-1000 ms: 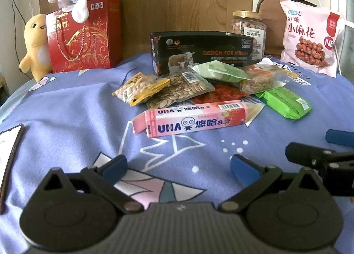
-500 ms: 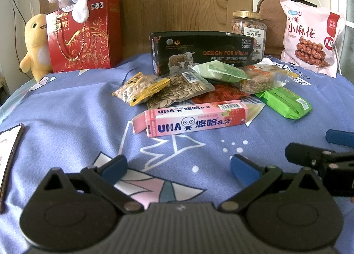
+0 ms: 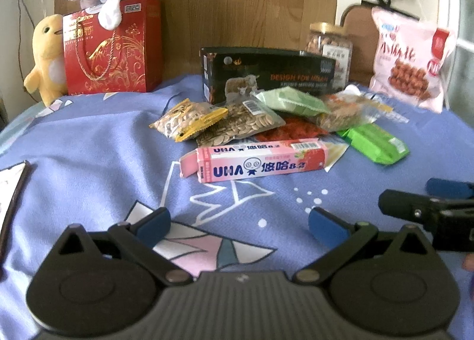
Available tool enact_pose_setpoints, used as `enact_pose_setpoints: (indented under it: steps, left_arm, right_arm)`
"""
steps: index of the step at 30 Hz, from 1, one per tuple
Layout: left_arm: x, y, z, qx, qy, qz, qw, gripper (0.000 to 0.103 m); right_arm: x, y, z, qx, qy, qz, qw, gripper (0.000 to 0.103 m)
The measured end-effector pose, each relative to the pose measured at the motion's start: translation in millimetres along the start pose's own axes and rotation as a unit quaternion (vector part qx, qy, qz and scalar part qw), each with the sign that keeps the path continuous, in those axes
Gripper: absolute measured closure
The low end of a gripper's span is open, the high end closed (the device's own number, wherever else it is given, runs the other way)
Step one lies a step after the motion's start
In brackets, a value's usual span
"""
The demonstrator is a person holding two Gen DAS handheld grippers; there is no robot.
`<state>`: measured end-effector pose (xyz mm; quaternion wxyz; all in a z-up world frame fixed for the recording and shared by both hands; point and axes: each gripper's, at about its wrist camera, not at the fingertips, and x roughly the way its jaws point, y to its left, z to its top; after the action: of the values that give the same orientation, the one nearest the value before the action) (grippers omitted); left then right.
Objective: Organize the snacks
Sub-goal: 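Grasp the pink UHA candy box with the left gripper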
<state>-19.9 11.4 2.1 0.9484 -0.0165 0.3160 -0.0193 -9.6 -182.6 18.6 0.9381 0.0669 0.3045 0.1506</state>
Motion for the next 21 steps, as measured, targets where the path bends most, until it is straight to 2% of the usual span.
enact_pose_setpoints:
  steps: [6,9,11,15,18,21]
  left_arm:
    - [-26,22,7,0.007,-0.023,-0.019,0.9995,0.000]
    - [-37,41,28,0.002,-0.040,-0.029,0.9988,0.000]
    - [-36,55,45,-0.017,-0.039,-0.039,0.9983,0.000]
    - [-20,84,73,-0.077,-0.006,-0.077,0.9941,0.002]
    - [-2,96,82,-0.107,0.024,-0.110,0.9879,0.008]
    - [15,96,84,-0.110,0.056,-0.123,0.9847,0.019]
  right_arm:
    - [-3,-2,0,0.006,-0.003,0.024,1.000,0.000]
    - [-2,-2,5,0.004,0.001,0.046,0.999,0.000]
    - [-2,0,14,-0.005,-0.007,0.064,0.998,0.005]
    - [3,5,39,-0.028,-0.011,0.096,0.995,0.016]
    - [15,13,52,-0.053,0.009,0.133,0.990,0.024]
    - [28,23,55,-0.093,0.030,0.153,0.983,0.030]
